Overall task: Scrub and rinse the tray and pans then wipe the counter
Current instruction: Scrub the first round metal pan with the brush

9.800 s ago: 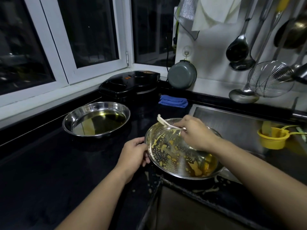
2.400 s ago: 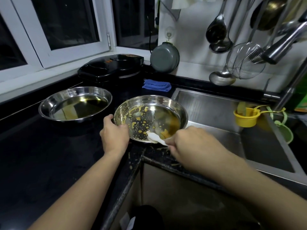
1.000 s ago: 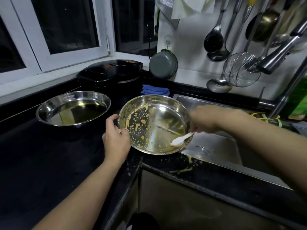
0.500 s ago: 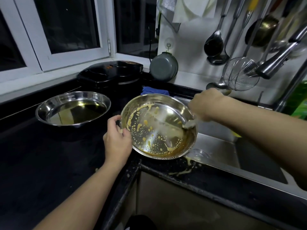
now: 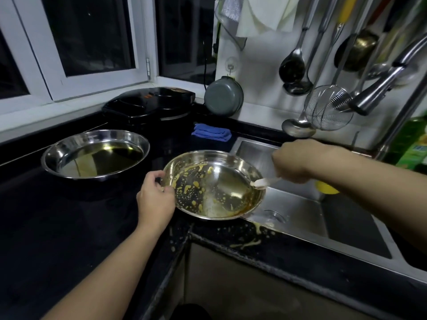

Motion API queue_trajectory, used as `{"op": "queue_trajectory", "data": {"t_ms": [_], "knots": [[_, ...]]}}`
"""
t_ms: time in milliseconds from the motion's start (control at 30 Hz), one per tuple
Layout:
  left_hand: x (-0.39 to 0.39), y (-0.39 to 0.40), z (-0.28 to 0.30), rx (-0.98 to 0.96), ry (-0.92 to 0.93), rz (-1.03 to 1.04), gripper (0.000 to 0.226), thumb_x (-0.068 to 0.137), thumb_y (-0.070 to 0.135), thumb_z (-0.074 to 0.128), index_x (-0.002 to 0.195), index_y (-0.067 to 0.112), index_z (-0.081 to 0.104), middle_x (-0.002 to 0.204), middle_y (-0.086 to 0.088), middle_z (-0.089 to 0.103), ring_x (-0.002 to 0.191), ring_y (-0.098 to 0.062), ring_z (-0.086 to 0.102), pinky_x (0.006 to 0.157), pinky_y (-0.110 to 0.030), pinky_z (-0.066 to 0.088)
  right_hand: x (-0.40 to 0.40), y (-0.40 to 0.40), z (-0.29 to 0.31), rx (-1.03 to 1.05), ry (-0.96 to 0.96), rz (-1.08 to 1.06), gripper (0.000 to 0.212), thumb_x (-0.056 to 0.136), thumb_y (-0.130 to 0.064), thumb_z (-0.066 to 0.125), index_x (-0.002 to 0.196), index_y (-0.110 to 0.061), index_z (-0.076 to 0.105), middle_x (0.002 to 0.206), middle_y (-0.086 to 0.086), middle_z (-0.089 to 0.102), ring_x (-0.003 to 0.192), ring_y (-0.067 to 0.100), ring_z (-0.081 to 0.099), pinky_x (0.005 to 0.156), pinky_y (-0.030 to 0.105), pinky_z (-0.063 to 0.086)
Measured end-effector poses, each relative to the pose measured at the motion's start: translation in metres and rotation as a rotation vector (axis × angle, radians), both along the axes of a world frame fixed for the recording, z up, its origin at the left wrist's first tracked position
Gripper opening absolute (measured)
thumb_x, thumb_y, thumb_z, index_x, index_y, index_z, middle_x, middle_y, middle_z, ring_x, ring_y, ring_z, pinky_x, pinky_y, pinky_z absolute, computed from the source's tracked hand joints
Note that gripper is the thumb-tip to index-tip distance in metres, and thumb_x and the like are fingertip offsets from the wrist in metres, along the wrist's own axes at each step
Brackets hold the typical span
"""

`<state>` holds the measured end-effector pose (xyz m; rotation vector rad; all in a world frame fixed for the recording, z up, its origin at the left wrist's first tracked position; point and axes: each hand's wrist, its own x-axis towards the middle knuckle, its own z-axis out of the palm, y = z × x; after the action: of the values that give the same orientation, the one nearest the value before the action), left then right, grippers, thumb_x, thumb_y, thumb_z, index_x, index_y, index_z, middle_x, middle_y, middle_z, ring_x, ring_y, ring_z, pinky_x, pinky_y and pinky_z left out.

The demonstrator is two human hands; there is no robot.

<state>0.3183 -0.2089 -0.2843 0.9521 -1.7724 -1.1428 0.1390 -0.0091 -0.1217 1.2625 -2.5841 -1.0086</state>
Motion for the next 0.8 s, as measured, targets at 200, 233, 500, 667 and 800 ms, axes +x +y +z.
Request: {"op": "queue_trajectory", "data": {"t_ms": [200,233,500,667,800], "knots": [[-0.002,-0.003,0.001,0.033,-0.114,0.026,0.027,0.094,0.015,0.06,0.12,0.016,0.069,0.103,-0.003,0.067,0.098,-0.023,0.063,0.086,-0.035,0.05,0.009,0.063,-0.024,-0.28,-0.272,-0.045,0.03,0.095,-0.039,0.059,0.124,-0.04,0.068,0.124,-0.005,0.07,0.112,0.025,0.065,0.092,0.033,0.052],[0.0,-0.002,0.003,-0.043,-0.193,0.061,0.027,0.095,0.018,0.06,0.12,0.016,0.068,0.107,-0.002,0.062,0.1,-0.024,0.06,0.086,-0.037,0.048,0.013,0.071,-0.031,-0.327,-0.317,-0.049,0.032,0.096,-0.04,0.059,0.127,-0.041,0.066,0.126,-0.006,0.069,0.115,0.024,0.064,0.094,0.033,0.052],[-0.015,0.102,0.029,-0.727,-0.633,-0.626,0.027,0.103,0.049,0.047,0.098,0.026,0.063,0.102,0.006,0.061,0.099,-0.021,0.06,0.081,-0.037,0.049,0.037,0.095,-0.057,-0.499,-0.411,0.007,0.036,0.096,-0.04,0.052,0.129,-0.049,0.061,0.128,-0.016,0.067,0.116,0.022,0.064,0.091,0.036,0.055],[-0.018,0.097,0.015,-0.911,-0.726,-0.56,0.015,0.096,0.011,0.055,0.1,0.025,0.057,0.097,-0.004,0.069,0.093,-0.032,0.068,0.069,-0.039,0.047,0.018,0.085,-0.04,-0.449,-0.249,-0.057,0.033,0.095,-0.035,0.053,0.125,-0.043,0.067,0.125,0.001,0.068,0.112,0.03,0.064,0.087,0.034,0.051],[0.002,0.073,0.016,-0.921,-0.767,-0.694,0.025,0.093,0.011,0.056,0.1,0.033,0.046,0.094,0.0,0.069,0.092,-0.029,0.067,0.073,-0.041,0.052,-0.003,0.09,-0.04,-0.352,-0.098,-0.088,0.034,0.094,-0.032,0.051,0.124,-0.037,0.067,0.12,0.005,0.067,0.109,0.031,0.066,0.084,0.033,0.051]]}}
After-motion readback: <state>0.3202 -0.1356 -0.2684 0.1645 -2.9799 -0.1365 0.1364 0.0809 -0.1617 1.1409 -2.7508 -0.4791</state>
